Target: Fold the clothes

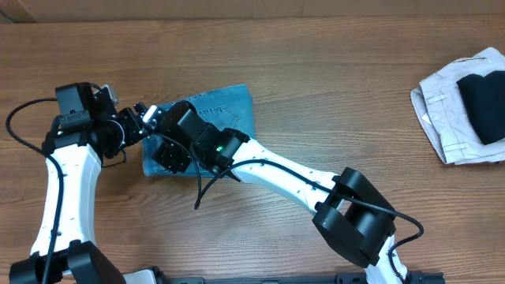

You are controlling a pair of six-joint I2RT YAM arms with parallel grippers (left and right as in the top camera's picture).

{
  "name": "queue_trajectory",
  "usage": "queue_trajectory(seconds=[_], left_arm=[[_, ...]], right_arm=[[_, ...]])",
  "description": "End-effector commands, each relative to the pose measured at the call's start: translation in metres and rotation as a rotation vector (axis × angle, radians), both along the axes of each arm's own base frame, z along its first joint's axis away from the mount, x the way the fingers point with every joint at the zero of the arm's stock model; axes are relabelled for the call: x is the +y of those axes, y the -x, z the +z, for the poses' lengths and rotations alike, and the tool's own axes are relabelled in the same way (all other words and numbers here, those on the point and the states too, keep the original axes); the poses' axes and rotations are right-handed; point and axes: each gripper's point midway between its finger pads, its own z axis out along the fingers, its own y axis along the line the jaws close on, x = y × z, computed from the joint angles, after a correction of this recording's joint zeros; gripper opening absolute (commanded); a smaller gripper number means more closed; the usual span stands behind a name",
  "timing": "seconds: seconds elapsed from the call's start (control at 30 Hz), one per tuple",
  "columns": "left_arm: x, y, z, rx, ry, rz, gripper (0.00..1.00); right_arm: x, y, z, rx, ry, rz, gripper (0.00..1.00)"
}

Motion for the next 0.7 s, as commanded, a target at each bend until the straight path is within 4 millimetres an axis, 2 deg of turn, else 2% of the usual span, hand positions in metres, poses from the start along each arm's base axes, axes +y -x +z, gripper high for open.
queue_trajectory(seconds=[0.0, 0.03, 0.13, 0.27, 0.43, 0.53, 0.67], left_arm=[[-0.009, -0.004, -0.004, -0.003, 0.006, -0.052, 0.83], [-0.010, -0.004, -0.004, -0.005, 0.008, -0.056, 0.80], [-0.011, -0.005, -0.004, -0.010, 0.013, -0.061, 0.62], [-0.011, -0.006, -0.003, -0.016, 0.015, -0.064, 0.51], [-0.026, -0.008, 0.002, -0.050, 0.053, -0.144, 0.45], [-0.035, -0.008, 0.002, -0.054, 0.049, -0.181, 0.44], [-0.055, -0.006, 0.001, -0.056, 0.037, -0.260, 0.43]], right_arm=[[-0.013, -0.013, 0.033, -0.086, 0.005, -0.079, 0.72], [-0.016, -0.015, 0.037, -0.097, 0.011, -0.094, 0.72], [-0.033, -0.020, 0.050, -0.120, 0.038, -0.142, 0.71], [-0.058, -0.028, 0.062, -0.105, 0.061, -0.224, 0.70], [-0.100, -0.049, 0.072, -0.040, 0.065, -0.357, 0.64], [-0.129, -0.060, 0.068, 0.014, 0.086, -0.441, 0.60], [-0.169, -0.073, 0.055, 0.096, 0.136, -0.542, 0.60]])
